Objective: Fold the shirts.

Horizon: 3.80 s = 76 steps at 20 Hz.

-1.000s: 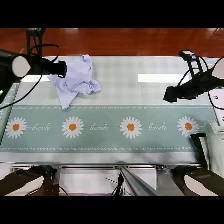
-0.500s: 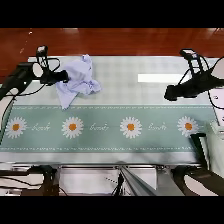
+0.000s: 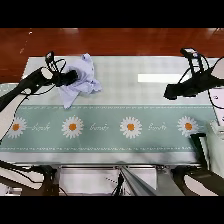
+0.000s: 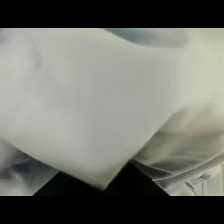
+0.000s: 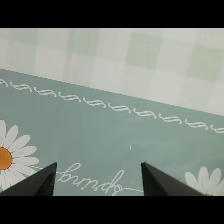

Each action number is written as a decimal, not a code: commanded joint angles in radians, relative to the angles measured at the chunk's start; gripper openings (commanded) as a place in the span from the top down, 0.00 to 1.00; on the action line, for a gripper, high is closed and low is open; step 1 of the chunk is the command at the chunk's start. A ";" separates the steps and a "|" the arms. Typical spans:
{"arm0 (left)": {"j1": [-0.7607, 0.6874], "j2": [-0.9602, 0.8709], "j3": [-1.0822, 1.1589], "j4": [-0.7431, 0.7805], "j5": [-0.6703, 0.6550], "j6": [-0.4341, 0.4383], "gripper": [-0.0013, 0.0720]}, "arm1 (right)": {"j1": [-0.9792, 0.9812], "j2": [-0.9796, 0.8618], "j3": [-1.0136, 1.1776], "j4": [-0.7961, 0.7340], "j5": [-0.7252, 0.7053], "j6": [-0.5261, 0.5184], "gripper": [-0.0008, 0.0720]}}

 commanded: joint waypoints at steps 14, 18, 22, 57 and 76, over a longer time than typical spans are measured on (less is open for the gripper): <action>-0.014 0.452 0.330 -0.096 -0.136 0.042 0.95 | 0.000 0.000 0.000 0.000 0.010 -0.002 0.18; -0.105 0.729 0.349 -0.095 -0.137 0.059 0.95 | 0.000 0.000 0.000 -0.072 0.114 -0.046 0.18; -0.201 0.933 0.349 -0.095 -0.142 0.059 0.95 | 0.000 0.017 0.000 -0.258 0.232 -0.056 0.18; 0.050 0.709 -0.149 0.086 -0.851 0.107 0.25 | -0.003 0.114 0.000 -0.475 0.216 -0.082 0.32; -0.231 0.139 -0.450 -0.865 -0.518 0.451 0.07 | -0.003 0.114 0.000 -0.550 0.250 -0.080 0.22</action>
